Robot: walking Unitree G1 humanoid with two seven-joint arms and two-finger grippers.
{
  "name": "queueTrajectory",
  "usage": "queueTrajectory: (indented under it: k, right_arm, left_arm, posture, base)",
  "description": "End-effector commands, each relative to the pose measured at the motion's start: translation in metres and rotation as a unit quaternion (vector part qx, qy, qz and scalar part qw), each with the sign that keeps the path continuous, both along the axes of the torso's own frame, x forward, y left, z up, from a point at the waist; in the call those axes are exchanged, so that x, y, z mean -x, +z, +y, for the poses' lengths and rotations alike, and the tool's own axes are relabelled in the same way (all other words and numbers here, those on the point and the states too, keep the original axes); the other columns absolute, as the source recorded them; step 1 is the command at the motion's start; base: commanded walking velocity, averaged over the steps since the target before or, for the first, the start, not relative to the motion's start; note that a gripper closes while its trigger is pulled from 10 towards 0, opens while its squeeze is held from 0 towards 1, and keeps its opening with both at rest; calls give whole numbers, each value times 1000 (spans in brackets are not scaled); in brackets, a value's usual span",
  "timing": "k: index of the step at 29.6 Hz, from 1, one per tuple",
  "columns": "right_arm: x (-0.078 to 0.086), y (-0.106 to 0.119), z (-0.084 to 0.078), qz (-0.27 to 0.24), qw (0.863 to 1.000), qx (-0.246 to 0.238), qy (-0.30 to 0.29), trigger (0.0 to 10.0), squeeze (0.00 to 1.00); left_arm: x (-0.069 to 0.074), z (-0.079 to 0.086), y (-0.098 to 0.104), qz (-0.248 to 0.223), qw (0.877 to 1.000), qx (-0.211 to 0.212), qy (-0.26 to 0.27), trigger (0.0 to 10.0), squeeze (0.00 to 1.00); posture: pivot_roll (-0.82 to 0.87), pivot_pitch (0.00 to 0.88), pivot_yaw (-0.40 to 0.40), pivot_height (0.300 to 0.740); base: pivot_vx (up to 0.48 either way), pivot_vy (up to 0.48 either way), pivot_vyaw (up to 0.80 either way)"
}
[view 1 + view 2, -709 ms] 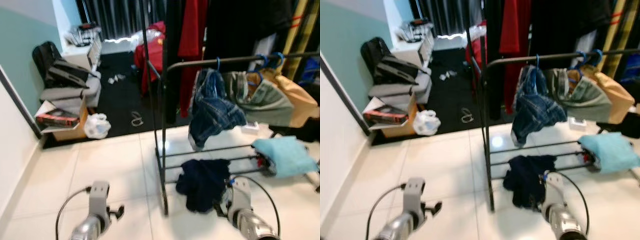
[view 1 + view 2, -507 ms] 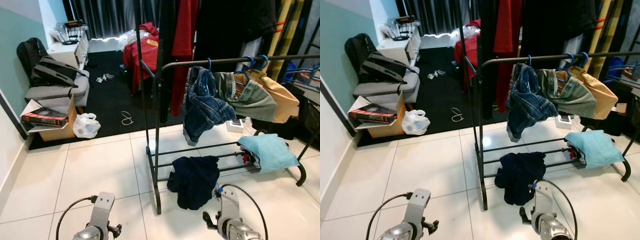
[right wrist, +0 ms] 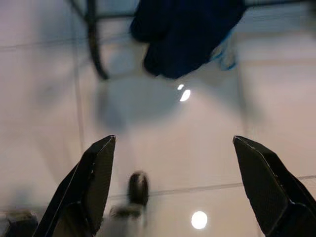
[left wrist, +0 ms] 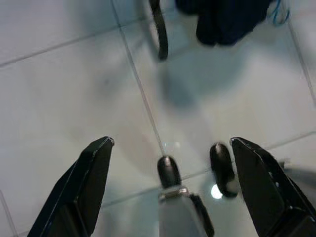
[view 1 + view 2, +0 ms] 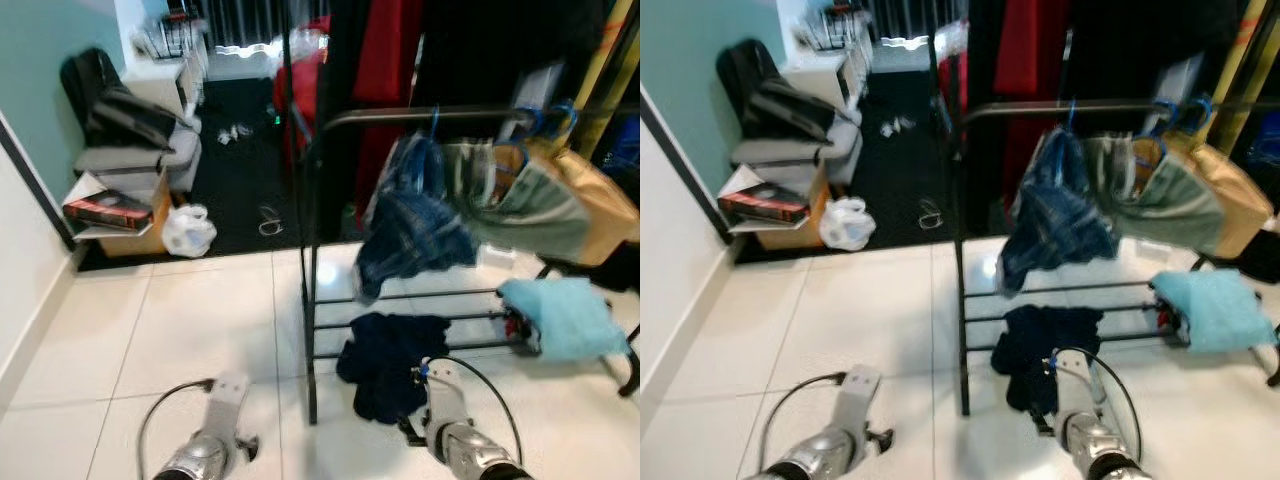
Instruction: Hang hanger
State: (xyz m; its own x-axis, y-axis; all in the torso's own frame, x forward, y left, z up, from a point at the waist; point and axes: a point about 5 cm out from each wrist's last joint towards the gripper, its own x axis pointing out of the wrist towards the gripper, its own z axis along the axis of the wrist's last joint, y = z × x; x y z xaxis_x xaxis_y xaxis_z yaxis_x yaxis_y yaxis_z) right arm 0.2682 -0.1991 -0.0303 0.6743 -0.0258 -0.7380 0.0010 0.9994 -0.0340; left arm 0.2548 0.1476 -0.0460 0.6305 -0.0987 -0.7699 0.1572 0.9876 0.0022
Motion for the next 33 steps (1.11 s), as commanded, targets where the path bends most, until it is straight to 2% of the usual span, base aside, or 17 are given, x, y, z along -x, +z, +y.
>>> queueTrajectory:
  k: [1,7,10,13,16,17,20,23,24,25,26,28,30,33]
  right_arm:
    - [1,-2,3,5,1000,-1,4,10000,0]
    - [1,-2,3,6,1000,8,11,10000,0]
    - [5,-5,4,12,1000,16,15,10000,0]
    - [23,-19,6,34,999,10,4,10000,0]
    - [29,-23,7,41,999,8,1,10000,0]
    - [39,-29,9,51,999,7,1,10000,0]
    - [42,-31,9,54,999,7,1,10000,0]
    - [68,-45,5,71,997,19,0,10000,0]
    - [68,-45,5,71,997,19,0,10000,0]
    - [78,-50,2,78,995,51,27,10000,0]
    - [78,-50,2,78,995,51,27,10000,0]
    - [104,-60,-2,84,992,77,62,10000,0]
    - [124,-65,-9,92,991,82,50,10000,0]
    - [133,-67,-14,100,991,82,36,10000,0]
  left_arm:
    - [5,6,-4,15,1000,2,19,10000,0]
    - [6,8,-4,16,1000,2,27,10000,0]
    - [12,9,-8,22,999,4,35,10000,0]
    - [30,15,-20,47,997,11,56,10000,0]
    - [37,17,-23,54,997,13,62,10000,0]
    - [47,20,-29,65,995,15,69,10000,0]
    - [51,21,-31,69,995,15,70,10000,0]
    - [79,24,-44,86,992,21,88,10000,0]
    - [79,24,-44,86,992,21,88,10000,0]
    - [88,25,-48,83,991,24,98,10000,0]
    - [88,25,-48,83,991,24,98,10000,0]
    - [115,28,-57,100,988,26,118,10000,0]
    - [132,29,-62,111,985,21,127,10000,0]
    - [134,28,-63,110,985,18,130,10000,0]
  posture:
    - [-31,0,1,740]
    - [-28,0,4,740]
    - [-25,0,6,740]
    - [-30,0,28,740]
    - [-30,0,34,740]
    - [-29,0,36,740]
    - [-27,0,33,740]
    - [-11,0,-3,740]
    - [-11,0,-3,740]
    - [-18,0,0,740]
    - [-18,0,0,740]
    - [-37,0,32,740]
    - [-35,0,35,740]
    - [-28,0,31,740]
  base:
    - [0,-356,0]
    - [0,-356,0]
    - [0,-351,0]
    - [0,-328,0]
    - [0,-320,0]
    - [0,-281,0]
    - [0,-281,0]
    - [0,0,0]
    - [0,0,0]
    - [0,0,0]
    - [0,0,0]
    - [0,0,0]
    - [0,0,0]
    - [0,0,0]
